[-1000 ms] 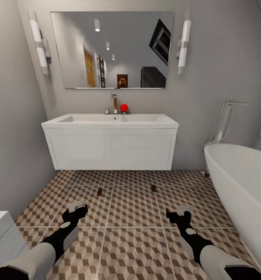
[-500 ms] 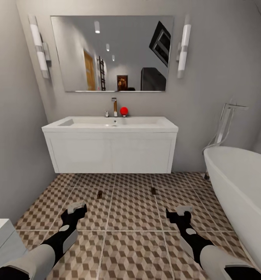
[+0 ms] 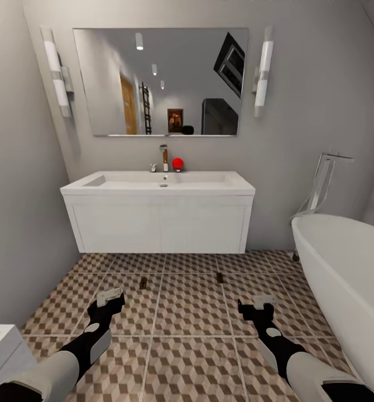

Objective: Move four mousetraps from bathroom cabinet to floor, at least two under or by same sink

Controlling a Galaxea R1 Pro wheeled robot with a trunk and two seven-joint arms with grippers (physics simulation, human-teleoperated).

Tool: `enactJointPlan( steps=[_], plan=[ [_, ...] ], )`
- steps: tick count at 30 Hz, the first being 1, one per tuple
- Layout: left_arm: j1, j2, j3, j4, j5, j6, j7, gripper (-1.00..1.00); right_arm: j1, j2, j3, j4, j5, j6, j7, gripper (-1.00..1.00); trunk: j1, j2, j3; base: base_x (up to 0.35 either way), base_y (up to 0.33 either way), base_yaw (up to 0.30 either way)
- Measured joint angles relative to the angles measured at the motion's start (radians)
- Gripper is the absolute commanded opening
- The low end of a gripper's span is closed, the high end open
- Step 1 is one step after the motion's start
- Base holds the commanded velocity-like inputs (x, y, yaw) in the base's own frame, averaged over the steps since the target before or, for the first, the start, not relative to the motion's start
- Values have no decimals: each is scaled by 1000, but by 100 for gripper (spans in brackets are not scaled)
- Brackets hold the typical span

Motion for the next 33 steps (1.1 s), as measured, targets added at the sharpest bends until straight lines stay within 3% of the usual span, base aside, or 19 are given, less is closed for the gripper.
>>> enactJointPlan(
  steps=[33],
  plan=[
    [0, -18, 0, 0, -2, 1, 1, 100, 0, 0, 0, 0, 1, 0, 0, 100, -127, 231, 103, 0, 0, 0]
  ],
)
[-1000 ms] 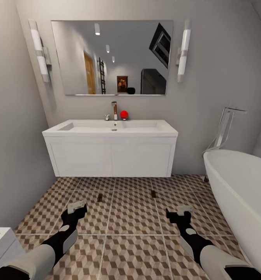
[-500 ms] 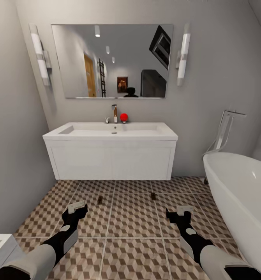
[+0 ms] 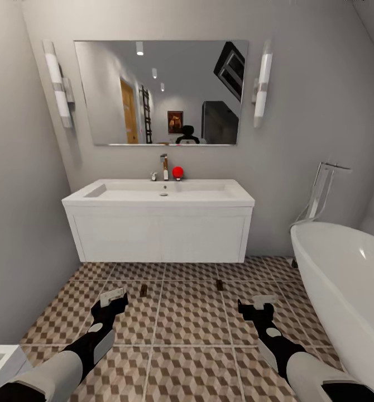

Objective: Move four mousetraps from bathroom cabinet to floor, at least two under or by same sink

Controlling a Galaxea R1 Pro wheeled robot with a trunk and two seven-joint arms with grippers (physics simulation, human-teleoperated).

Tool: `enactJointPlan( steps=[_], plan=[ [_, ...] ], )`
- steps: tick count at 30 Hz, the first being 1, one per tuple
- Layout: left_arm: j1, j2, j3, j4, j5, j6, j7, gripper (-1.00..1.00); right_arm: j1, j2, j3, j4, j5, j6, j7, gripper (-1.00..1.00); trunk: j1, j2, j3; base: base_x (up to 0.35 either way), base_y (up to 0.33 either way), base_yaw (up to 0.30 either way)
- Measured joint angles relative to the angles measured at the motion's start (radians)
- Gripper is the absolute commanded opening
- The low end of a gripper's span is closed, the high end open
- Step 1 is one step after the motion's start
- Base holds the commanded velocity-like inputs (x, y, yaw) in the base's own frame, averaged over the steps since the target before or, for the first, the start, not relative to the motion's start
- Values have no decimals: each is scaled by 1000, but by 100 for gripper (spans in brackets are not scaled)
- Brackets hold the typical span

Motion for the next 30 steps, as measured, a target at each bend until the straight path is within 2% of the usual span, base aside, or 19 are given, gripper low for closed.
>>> enactJointPlan(
  steps=[30],
  plan=[
    [0, -2, -1, 0, 0, 0, 0, 100, 0, 0, 1, 0, 1, 0, 0, 100, -115, 210, 94, 0, 0, 0]
  ],
)
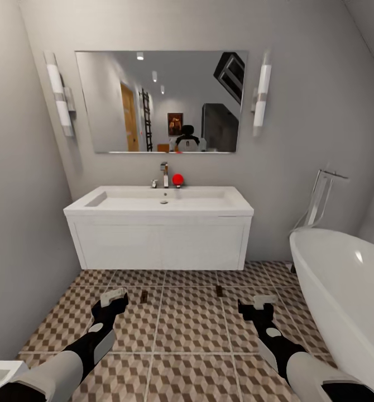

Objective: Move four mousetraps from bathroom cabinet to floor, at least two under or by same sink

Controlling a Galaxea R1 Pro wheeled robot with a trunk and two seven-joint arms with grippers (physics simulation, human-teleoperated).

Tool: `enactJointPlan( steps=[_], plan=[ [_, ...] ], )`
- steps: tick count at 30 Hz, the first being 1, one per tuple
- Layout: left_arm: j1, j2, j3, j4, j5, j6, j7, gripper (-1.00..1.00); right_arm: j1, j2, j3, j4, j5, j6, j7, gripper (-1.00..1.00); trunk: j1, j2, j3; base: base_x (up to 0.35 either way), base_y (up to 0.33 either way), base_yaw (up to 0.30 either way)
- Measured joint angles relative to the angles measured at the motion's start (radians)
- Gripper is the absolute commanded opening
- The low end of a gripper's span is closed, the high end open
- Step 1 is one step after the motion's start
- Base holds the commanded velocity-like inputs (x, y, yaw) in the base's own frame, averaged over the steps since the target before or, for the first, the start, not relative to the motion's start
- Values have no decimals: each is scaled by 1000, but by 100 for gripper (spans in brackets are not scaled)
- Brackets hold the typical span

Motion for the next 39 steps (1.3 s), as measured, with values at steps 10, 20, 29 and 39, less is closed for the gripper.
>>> enactJointPlan(
  steps=[10, 20, 29, 39],
  plan=[
    [0, 0, 1, 0, -1, 0, 0, 100, 0, 0, 0, 0, 0, 0, 0, 100, -38, 70, 31, 0, 0, 0],
    [0, 0, 1, 0, 0, 1, 1, 100, 0, 0, 0, 1, -1, 1, 0, 100, -77, 140, 63, 0, 0, 0],
    [0, -1, 1, 0, 0, 0, 8, 100, 0, 0, 0, 1, -1, 2, 0, 100, -111, 203, 91, 0, 0, 0],
    [0, -1, 0, 1, 0, 1, 1, 100, 0, 0, 0, 2, -1, 2, 0, 100, -150, 273, 122, 0, 0, 0]
  ],
)
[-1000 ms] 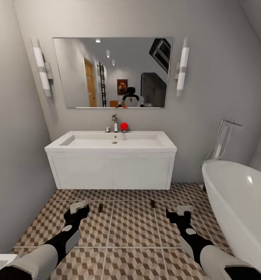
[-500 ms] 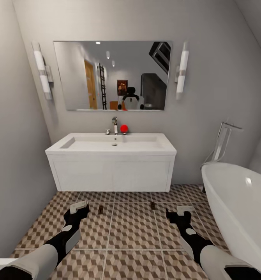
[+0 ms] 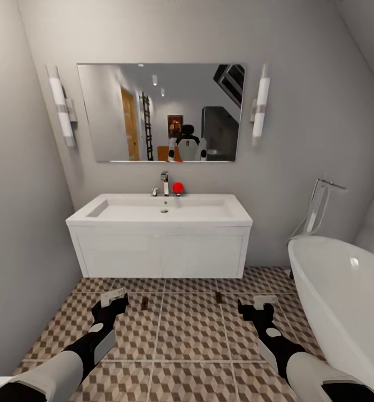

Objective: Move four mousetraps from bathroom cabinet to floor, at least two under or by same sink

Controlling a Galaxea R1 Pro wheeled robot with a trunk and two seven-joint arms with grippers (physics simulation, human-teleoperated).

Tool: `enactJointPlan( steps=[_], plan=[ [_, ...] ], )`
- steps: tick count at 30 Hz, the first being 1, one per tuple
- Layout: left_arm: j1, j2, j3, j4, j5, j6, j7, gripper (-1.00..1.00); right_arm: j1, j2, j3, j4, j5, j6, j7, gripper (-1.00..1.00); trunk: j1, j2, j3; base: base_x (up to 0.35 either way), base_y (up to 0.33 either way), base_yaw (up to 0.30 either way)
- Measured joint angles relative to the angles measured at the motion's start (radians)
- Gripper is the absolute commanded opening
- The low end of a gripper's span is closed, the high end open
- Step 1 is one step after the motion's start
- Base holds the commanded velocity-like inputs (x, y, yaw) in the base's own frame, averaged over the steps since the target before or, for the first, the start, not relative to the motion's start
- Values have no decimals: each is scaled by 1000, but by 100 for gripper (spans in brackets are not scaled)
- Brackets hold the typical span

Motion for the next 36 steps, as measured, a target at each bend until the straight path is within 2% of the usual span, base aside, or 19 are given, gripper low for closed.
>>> enactJointPlan(
  steps=[36],
  plan=[
    [0, -6, 0, 0, -1, 2, -2, 100, 0, 2, 0, 0, 0, 0, 0, 100, -138, 252, 113, 0, 0, 0]
  ],
)
